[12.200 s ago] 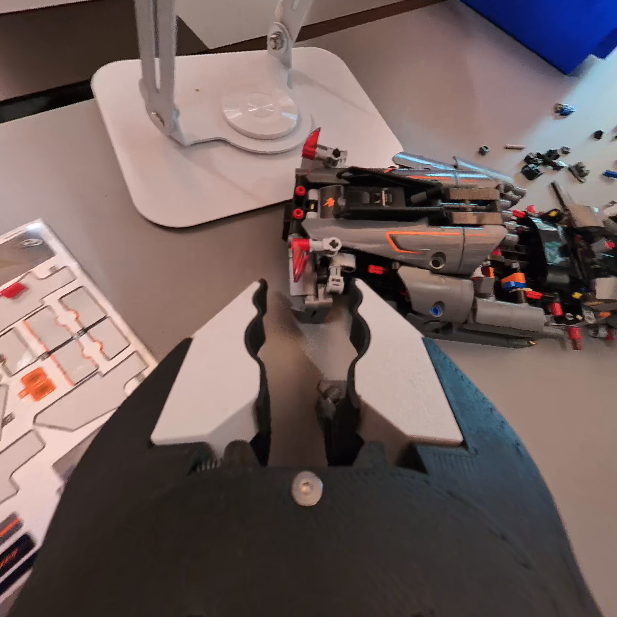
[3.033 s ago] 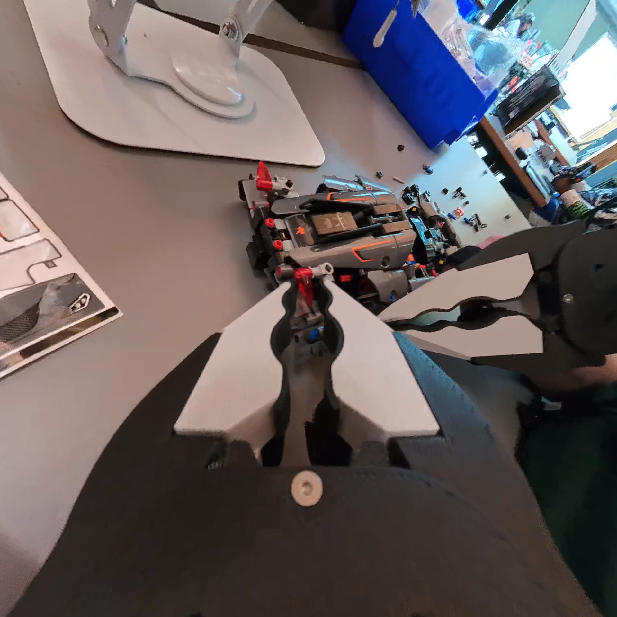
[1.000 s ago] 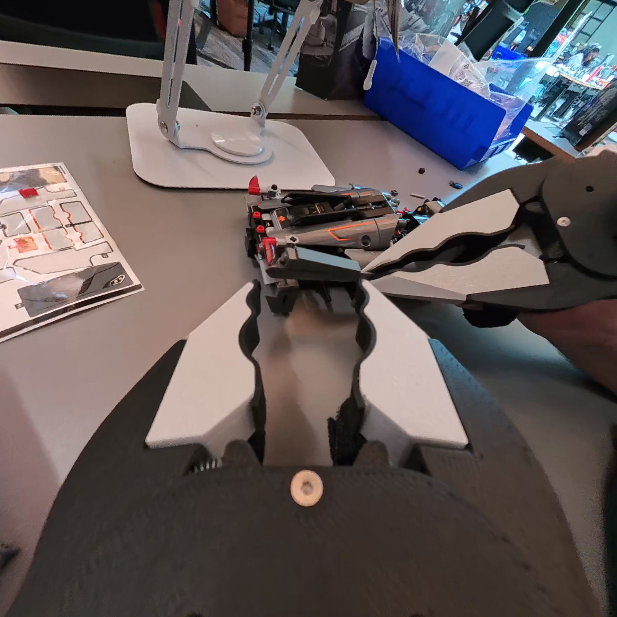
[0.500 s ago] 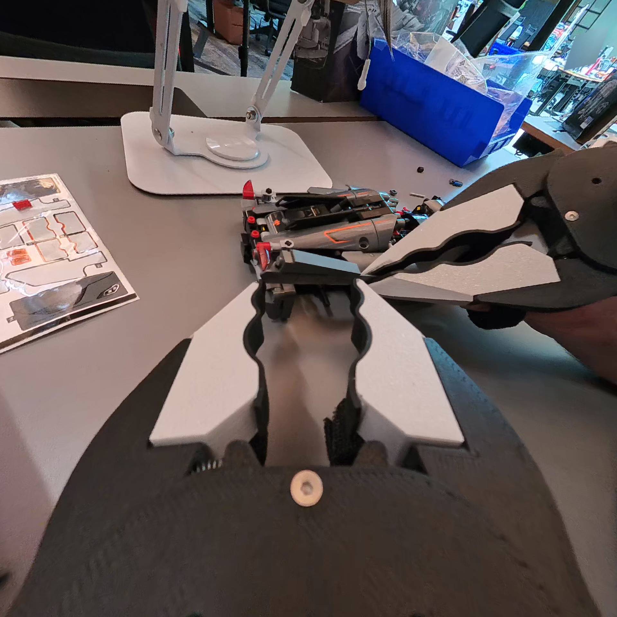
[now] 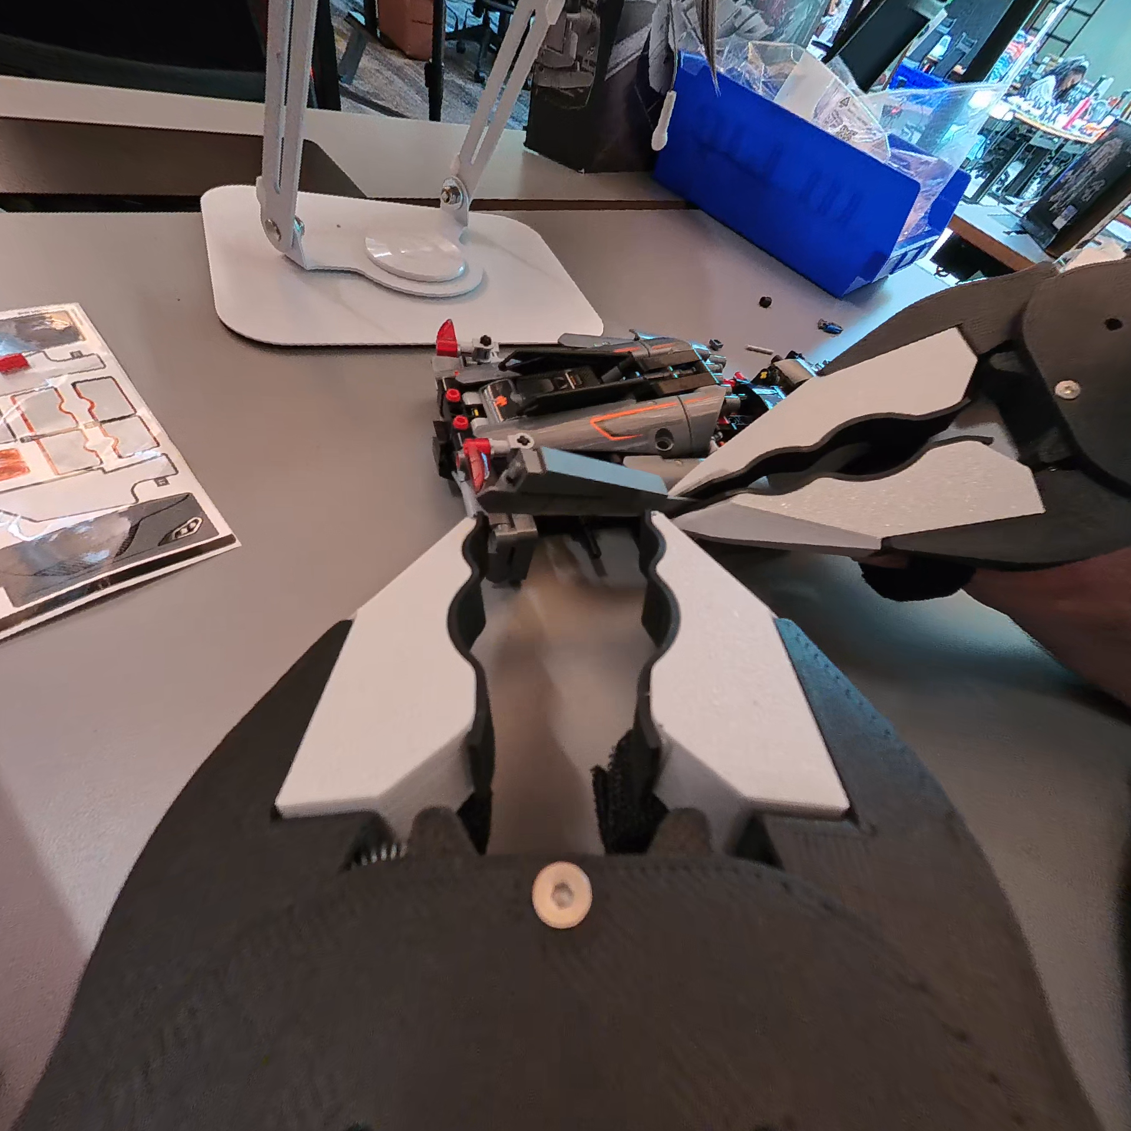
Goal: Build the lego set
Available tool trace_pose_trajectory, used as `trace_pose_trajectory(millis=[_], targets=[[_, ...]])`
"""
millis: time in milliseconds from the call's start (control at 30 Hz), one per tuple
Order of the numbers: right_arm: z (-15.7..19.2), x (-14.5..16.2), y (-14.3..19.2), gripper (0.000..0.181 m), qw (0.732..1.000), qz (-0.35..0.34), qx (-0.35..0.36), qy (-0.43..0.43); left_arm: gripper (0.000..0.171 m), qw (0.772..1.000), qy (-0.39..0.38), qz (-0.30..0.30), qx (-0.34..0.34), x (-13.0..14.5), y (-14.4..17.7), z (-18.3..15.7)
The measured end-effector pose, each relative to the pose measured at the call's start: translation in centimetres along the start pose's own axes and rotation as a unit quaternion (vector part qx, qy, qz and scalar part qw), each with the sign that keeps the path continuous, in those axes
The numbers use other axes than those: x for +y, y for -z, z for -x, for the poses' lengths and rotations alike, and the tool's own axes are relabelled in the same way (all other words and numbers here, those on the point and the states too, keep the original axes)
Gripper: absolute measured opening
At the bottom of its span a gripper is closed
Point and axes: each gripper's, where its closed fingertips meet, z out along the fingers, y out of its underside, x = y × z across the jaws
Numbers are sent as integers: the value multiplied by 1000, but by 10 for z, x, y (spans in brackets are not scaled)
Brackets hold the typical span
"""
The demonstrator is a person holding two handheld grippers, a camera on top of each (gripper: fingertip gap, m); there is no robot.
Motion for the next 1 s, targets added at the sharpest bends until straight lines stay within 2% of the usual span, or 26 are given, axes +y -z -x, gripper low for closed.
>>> trace_pose_trajectory(millis=[467, 600, 767, 1000], targets=[[-3, -8, 6, 0, 999, -16, 20, 25, 48, 999, 10, -31, 16, -4, 12, -12], [-11, -13, 12, 0, 994, -15, 70, 82, 48, 998, 34, -51, 35, -12, 15, -17], [-12, -30, 23, 0, 975, -34, 132, 177, 48, 993, 65, -79, 62, -20, 23, -24], [-14, -29, 22, 0, 965, -30, 149, 213, 48, 982, 116, -115, 96, -31, 31, -27]])
